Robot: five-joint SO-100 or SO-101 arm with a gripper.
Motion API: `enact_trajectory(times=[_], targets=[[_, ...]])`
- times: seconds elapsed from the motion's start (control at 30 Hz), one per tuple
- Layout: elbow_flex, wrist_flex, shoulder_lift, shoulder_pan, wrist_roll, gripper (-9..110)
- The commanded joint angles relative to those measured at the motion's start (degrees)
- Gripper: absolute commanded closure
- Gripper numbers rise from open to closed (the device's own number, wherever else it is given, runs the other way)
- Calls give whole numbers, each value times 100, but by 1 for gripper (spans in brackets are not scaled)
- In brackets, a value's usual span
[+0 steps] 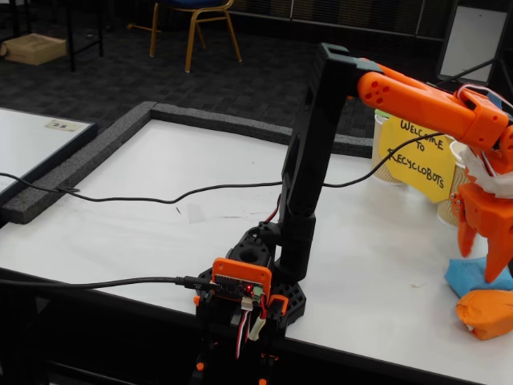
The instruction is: Sort rubbish by color.
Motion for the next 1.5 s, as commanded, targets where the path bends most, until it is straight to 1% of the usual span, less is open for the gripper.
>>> enact_trajectory(times=[0.0,0.2,0.27,0.53,0.77,0.8,0.9,1.0,1.23,1.47], targets=[[-554,-62,44,0,18,101],[-958,-44,44,-44,466,101],[-1151,132,62,-70,580,101],[-2118,1802,316,-9,624,101],[-2197,2900,650,431,624,101],[-2180,2988,650,519,624,100],[-2013,2936,642,729,624,89],[-1714,2637,606,800,624,82],[-1002,1345,466,747,624,80],[-888,334,-88,615,624,79]])
